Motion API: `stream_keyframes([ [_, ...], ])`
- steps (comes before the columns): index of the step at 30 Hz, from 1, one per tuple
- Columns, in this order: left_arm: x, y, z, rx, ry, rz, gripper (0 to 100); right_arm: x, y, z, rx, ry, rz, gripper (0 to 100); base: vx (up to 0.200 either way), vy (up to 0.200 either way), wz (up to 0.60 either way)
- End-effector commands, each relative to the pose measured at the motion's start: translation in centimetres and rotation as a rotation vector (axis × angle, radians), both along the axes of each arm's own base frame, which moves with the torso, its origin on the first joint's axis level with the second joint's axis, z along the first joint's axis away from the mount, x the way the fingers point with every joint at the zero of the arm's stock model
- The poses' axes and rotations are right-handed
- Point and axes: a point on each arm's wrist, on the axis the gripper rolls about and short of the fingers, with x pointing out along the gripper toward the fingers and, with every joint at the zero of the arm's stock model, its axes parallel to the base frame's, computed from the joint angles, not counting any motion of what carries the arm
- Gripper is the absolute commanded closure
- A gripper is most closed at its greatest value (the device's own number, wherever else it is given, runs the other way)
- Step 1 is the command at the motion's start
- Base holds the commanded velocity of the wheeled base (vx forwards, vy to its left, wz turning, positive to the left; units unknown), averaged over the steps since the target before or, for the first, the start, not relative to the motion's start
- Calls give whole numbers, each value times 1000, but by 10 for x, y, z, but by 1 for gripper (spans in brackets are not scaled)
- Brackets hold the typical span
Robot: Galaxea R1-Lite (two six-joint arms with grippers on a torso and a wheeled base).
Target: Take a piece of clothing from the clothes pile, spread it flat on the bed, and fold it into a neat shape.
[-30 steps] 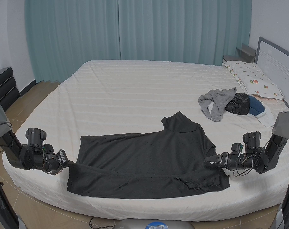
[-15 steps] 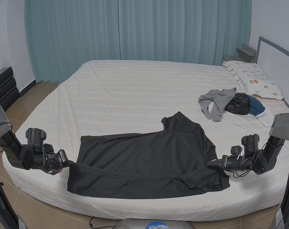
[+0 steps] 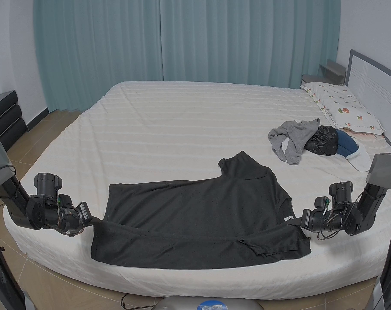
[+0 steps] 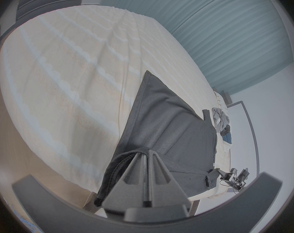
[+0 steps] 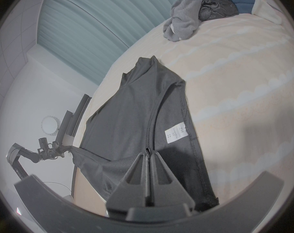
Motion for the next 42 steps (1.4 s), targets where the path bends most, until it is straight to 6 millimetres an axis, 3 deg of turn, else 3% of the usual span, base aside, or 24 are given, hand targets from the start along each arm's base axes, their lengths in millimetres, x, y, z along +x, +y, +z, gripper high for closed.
stream_keyframes([
  [1,-1,1,5,2,-14,4,100,-2,-1,14,8,-37,-7,100,0,0,0],
  [2,-3,1,11,3,-30,6,100,-8,-1,26,11,-58,-7,100,0,0,0],
  [11,-23,7,35,5,-64,37,100,-37,-2,61,7,-118,-14,100,0,0,0],
  [18,-51,6,50,7,-81,49,100,-78,-5,82,18,-142,-22,100,0,0,0],
  [29,-78,-1,52,-10,-67,29,100,-109,-9,89,19,-131,-42,100,0,0,0],
  [42,-89,-2,43,-11,-20,29,100,-125,-9,81,0,-90,-35,100,0,0,0],
])
